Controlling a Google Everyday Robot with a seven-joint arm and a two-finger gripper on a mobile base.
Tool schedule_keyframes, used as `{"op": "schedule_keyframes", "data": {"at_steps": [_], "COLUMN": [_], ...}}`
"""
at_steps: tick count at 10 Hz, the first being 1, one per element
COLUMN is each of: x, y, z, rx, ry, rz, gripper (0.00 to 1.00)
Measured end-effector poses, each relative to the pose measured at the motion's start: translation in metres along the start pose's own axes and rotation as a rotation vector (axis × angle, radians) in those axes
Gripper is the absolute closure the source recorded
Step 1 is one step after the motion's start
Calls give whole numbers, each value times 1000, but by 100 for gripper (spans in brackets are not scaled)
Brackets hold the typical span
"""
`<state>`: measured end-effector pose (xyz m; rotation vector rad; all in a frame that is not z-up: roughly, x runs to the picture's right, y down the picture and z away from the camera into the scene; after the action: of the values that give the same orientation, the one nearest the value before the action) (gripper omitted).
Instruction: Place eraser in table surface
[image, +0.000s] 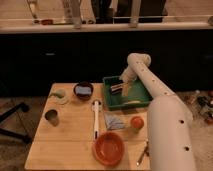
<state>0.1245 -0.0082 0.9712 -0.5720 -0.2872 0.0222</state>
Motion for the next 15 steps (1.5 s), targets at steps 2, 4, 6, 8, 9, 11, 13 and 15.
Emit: {"op": "schedule_keyframes", "data": {"at_steps": [2, 4, 6, 8, 9, 11, 13, 15], "x": [-7, -9, -8, -9, -8, -6, -6, -6], "y": [-3, -8, -12, -14, -14, -14, -14, -13], "z": [8, 20, 33, 39, 39, 38, 38, 40], "rx": [-30, -70, -108, -127, -129, -129, -129, -131], "ry": [15, 24, 25, 28, 29, 29, 30, 30], "rz": [-38, -64, -75, -83, -83, -80, -81, -81], "gripper": [20, 20, 20, 20, 20, 20, 20, 20]}}
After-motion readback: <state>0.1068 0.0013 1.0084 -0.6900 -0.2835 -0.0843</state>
